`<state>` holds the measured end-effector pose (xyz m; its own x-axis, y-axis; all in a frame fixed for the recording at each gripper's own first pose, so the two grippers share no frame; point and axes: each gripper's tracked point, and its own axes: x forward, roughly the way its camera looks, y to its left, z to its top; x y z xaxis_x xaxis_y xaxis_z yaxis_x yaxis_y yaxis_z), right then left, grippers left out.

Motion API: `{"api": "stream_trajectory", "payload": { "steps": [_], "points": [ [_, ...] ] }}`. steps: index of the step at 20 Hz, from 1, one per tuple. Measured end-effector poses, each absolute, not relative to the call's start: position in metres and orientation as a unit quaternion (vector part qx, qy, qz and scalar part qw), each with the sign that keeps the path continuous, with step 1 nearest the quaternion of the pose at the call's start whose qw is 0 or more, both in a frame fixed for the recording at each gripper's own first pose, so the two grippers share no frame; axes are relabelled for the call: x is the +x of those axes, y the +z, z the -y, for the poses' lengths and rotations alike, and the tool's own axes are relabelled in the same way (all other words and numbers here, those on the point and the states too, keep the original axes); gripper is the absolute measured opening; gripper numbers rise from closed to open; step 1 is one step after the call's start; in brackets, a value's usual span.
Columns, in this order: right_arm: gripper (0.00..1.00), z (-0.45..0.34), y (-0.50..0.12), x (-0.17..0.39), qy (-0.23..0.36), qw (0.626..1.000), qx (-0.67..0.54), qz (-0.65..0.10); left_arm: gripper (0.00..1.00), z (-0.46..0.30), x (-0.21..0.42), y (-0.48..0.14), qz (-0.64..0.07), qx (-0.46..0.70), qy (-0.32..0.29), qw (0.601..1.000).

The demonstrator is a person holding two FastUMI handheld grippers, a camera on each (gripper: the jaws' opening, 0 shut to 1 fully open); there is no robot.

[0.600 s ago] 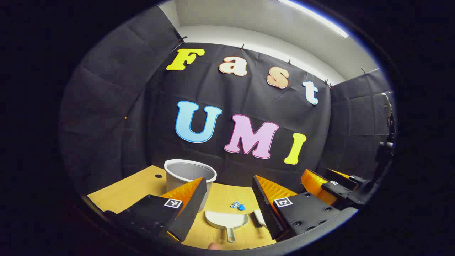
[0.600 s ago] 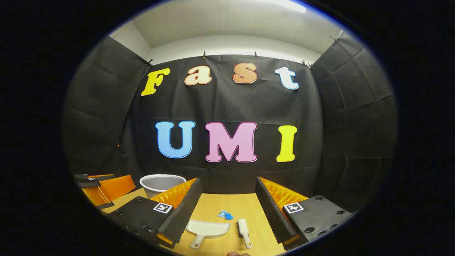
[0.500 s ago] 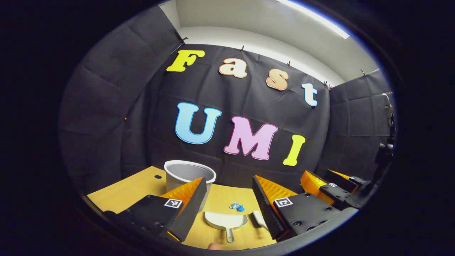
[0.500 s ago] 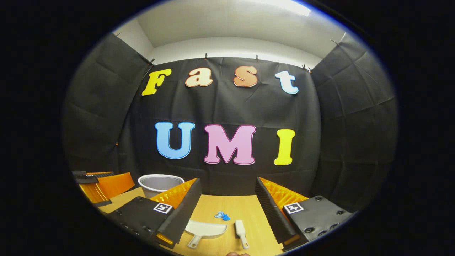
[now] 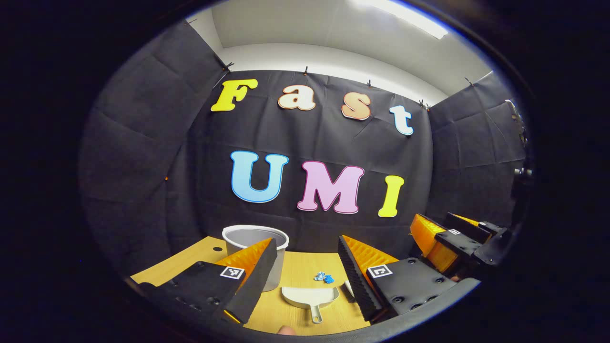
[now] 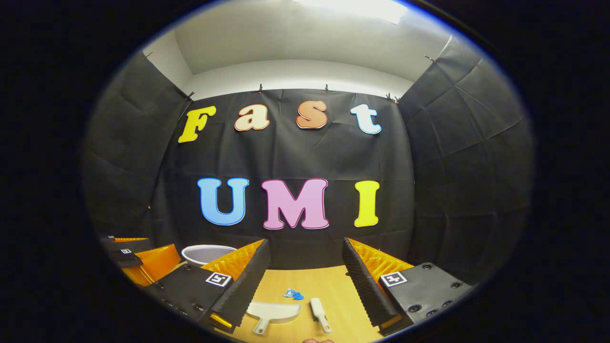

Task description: Pick up the small broom and dustpan from the desktop, sweep the trash into the dustpan with the broom, and then empty the trash into the garbage bin.

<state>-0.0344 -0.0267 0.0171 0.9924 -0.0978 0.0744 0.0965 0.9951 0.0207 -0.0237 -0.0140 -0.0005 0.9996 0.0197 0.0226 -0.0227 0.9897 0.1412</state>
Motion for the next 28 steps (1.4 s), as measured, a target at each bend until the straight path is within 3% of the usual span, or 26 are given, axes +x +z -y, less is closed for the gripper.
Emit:
{"api": "stream_trajectory", "payload": {
  "steps": [16,28],
  "points": [
    [0.97,0.033,0.004,-0.049,-0.046,0.999,-0.014,0.018,0.76,0.049,-0.03,-0.013,0.016,0.106,-0.039,0.993],
    [0.97,0.031,0.0,-0.046,-0.036,0.999,-0.019,0.011,0.76,0.043,-0.026,-0.024,-0.002,0.104,-0.028,0.994]
  ]
}}
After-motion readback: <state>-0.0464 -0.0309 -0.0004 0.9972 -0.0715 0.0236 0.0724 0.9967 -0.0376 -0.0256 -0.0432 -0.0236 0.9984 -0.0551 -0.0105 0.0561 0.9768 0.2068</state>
